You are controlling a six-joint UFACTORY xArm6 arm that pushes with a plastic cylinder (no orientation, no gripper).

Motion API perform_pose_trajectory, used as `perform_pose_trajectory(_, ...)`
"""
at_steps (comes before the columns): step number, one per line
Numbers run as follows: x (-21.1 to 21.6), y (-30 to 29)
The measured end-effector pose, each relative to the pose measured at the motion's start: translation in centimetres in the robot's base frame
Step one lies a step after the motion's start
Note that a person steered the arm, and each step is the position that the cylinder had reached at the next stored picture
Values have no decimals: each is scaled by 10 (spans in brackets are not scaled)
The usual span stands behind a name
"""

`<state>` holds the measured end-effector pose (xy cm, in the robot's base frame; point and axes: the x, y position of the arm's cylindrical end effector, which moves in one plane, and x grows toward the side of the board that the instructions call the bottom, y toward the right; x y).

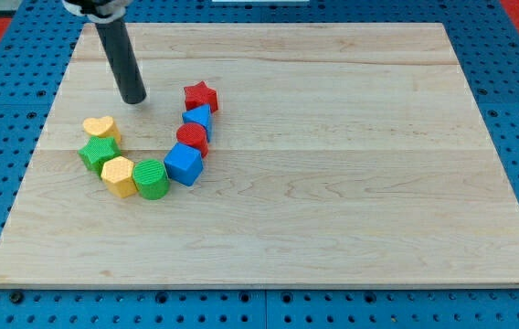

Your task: Move your arm to the right of the yellow heart

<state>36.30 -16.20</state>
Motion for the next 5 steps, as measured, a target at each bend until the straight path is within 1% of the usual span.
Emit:
perform_pose_trajectory(1,18,14)
perform_pose_trajectory(3,48,5)
perform_pose_trajectory(5,50,-21)
